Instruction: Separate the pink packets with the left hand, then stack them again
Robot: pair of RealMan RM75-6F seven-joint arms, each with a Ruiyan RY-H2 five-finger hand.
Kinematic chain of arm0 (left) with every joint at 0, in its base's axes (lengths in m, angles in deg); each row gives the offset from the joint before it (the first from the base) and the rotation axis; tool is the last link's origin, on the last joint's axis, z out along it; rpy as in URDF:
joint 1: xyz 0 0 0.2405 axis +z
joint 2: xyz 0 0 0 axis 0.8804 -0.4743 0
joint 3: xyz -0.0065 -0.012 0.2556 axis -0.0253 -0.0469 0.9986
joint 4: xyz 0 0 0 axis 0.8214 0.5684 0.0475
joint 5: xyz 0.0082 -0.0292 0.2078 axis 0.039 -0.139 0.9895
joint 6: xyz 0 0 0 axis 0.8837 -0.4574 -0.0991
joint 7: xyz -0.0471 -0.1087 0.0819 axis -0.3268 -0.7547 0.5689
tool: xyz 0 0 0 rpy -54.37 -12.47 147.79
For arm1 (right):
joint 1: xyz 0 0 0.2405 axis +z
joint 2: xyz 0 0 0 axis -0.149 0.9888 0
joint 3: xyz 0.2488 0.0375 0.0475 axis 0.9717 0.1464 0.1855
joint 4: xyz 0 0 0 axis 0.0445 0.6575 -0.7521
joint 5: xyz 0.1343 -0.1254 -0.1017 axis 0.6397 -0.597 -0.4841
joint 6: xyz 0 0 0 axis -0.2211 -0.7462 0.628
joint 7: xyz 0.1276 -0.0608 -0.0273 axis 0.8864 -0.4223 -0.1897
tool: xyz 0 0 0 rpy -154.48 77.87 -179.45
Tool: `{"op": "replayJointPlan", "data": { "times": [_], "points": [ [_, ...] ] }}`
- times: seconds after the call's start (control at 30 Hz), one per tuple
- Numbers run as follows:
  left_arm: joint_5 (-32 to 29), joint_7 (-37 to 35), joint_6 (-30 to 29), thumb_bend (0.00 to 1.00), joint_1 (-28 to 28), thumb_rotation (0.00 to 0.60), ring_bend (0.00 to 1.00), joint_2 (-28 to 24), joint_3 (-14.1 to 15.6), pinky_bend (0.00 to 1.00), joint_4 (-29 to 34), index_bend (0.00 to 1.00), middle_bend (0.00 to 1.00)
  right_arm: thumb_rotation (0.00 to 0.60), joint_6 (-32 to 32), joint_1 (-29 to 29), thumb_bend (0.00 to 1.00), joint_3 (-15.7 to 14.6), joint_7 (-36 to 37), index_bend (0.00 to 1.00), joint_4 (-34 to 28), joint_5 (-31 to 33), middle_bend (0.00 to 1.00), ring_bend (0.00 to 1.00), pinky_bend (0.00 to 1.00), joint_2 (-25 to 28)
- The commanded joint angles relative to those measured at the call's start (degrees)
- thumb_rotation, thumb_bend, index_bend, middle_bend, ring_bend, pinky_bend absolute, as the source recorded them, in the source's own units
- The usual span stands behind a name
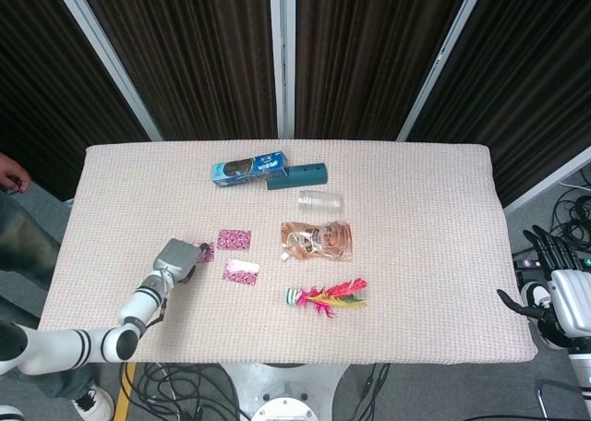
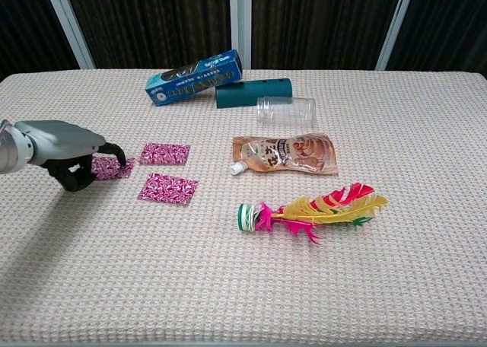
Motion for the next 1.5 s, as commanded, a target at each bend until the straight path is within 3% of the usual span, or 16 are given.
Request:
{"op": "replayJointPlan", "data": {
  "times": [0.03, 0.3, 0.53, 0.63, 1.0, 1.5],
  "points": [
    [1.6, -0.8, -1.9, 0.64, 1.0, 0.600, 0.94, -1.1, -0.3, 0.98, 1.5, 0.25, 0.92, 0.408, 0.0, 0.0, 0.14, 0.0, 0.1, 0.00, 0.0, 0.0, 0.00, 0.00, 0.00, 0.0],
    [3.3, -3.3, -5.7, 0.58, 1.7, 0.600, 0.94, -1.2, -5.2, 0.98, 2.5, 0.25, 0.92, 0.407, -0.1, -0.2, 0.14, -0.1, 0.6, 0.01, 0.5, -0.1, 0.00, 0.00, 0.00, 0.0],
    [2.1, -3.9, -5.0, 0.21, -0.2, 0.600, 0.94, 4.5, -9.9, 0.98, -3.8, 0.25, 0.92, 0.404, 0.0, -0.2, 0.14, 0.0, 1.1, 0.01, 0.9, 0.2, 0.00, 0.00, 0.00, 0.2],
    [0.3, -3.2, -3.7, 0.14, -1.3, 0.600, 0.94, 6.9, -11.2, 0.98, -6.6, 0.26, 0.92, 0.410, 0.2, -0.2, 0.14, -0.1, 1.2, 0.01, 1.2, 0.3, 0.00, 0.00, 0.00, 0.1],
    [-11.0, -0.2, 0.2, 0.17, -5.0, 0.600, 0.94, 11.8, -16.1, 0.98, -12.8, 0.36, 0.93, 0.415, 1.0, -0.1, 0.13, -0.1, 1.9, 0.00, 2.4, 0.8, 0.00, 0.00, 0.00, -0.4],
    [-17.2, 4.5, 0.3, 0.21, -7.8, 0.600, 0.94, 17.3, -16.5, 0.98, -19.1, 0.37, 0.93, 0.414, 1.4, -0.4, 0.14, -0.2, 2.9, 0.01, 3.6, 1.5, 0.00, 0.00, 0.00, -0.4]
  ]
}}
